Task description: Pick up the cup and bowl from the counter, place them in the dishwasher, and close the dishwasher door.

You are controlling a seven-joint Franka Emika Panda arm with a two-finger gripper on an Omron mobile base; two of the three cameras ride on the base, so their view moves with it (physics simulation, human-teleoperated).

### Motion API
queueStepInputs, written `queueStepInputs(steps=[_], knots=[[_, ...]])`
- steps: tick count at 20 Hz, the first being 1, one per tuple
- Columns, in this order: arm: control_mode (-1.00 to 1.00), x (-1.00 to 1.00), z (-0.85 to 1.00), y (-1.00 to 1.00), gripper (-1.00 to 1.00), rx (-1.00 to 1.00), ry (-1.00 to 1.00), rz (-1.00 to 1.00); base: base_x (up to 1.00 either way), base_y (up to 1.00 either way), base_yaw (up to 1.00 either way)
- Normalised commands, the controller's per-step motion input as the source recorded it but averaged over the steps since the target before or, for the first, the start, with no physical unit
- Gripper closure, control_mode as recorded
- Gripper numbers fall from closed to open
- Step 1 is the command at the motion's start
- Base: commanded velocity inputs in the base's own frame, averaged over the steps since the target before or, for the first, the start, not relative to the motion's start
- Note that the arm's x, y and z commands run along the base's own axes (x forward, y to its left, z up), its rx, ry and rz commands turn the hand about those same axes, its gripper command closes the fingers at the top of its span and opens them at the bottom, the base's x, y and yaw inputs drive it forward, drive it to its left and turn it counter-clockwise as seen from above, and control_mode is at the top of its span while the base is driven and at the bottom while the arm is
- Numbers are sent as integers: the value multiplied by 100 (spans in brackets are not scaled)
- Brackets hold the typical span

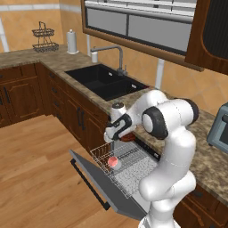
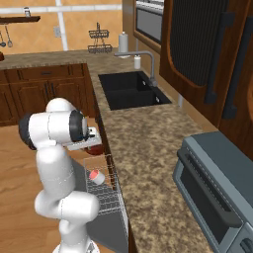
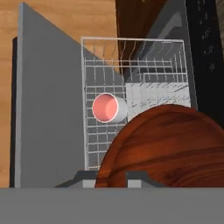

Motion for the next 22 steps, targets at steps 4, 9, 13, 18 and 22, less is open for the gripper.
queueStepInputs(steps=[4,9,13,18,22], knots=[[-100,-5,-100,26,100,0,15,0,0,0,0],[-100,21,-93,17,100,0,5,-3,0,0,0],[-100,42,-73,1,100,-2,15,-4,0,0,0],[-100,38,-65,0,100,-5,3,-3,0,0,0],[-100,55,-66,-11,100,-7,0,-5,0,0,0]])
